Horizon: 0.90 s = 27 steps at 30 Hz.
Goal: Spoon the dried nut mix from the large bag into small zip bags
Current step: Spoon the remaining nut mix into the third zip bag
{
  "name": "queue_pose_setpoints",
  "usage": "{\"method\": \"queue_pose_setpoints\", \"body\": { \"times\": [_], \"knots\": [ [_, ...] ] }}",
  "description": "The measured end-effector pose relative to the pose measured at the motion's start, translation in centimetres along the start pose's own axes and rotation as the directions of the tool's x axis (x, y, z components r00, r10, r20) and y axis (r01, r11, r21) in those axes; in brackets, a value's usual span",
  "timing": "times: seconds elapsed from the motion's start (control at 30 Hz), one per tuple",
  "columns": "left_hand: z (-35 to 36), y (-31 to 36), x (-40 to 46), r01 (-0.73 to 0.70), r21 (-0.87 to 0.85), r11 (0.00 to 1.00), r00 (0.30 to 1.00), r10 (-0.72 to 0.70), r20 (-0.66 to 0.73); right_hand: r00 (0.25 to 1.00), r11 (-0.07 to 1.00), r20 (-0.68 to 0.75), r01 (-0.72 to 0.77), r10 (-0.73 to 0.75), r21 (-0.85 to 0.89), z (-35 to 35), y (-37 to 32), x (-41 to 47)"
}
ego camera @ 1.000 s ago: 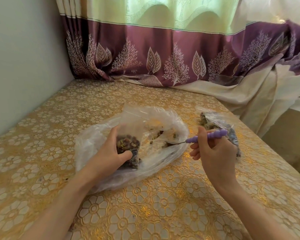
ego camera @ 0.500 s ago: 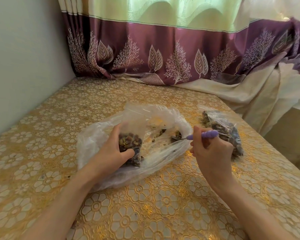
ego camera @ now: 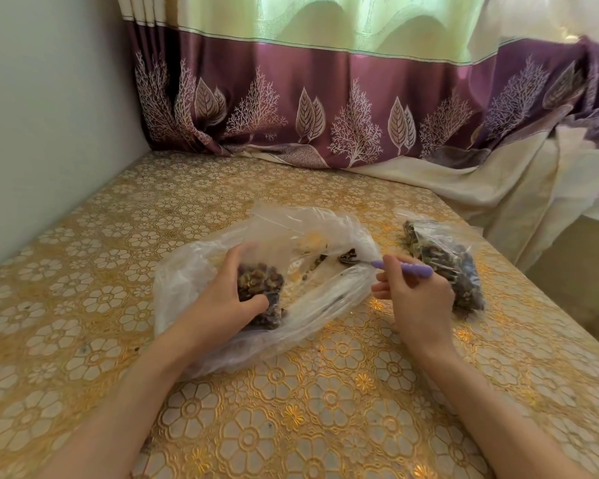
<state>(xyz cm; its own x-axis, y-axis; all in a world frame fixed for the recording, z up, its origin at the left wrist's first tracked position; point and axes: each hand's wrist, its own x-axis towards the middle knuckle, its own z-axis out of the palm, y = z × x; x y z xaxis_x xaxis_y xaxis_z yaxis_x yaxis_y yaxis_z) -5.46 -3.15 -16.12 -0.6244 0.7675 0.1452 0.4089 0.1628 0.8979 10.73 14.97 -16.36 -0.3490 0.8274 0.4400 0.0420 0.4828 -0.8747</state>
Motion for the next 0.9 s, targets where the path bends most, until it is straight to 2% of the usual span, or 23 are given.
{"method": "queue_pose_setpoints", "body": {
  "times": [0.07, 0.13, 0.27, 0.9],
  "knots": [
    [0.0, 0.0, 0.0, 0.000, 0.000, 1.000, 1.000, 0.000, 0.002, 0.989, 0.979, 0.021, -0.148, 0.147, 0.137, -0.1, 0.1, 0.3],
    [0.0, 0.0, 0.0, 0.001, -0.003, 1.000, 1.000, -0.001, 0.004, 0.958, 0.913, 0.057, -0.284, 0.280, 0.291, -0.2, -0.3, 0.6],
    [0.0, 0.0, 0.0, 0.010, -0.017, 1.000, 1.000, -0.010, 0.011, 0.910, 0.806, 0.101, -0.404, 0.402, 0.432, -1.0, -1.0, 0.5],
    [0.1, -0.2, 0.1, 0.009, -0.028, 1.000, 1.000, -0.009, 0.006, 0.929, 0.806, 0.142, -0.368, 0.342, 0.464, -2.4, -4.2, -0.4]
  ]
}}
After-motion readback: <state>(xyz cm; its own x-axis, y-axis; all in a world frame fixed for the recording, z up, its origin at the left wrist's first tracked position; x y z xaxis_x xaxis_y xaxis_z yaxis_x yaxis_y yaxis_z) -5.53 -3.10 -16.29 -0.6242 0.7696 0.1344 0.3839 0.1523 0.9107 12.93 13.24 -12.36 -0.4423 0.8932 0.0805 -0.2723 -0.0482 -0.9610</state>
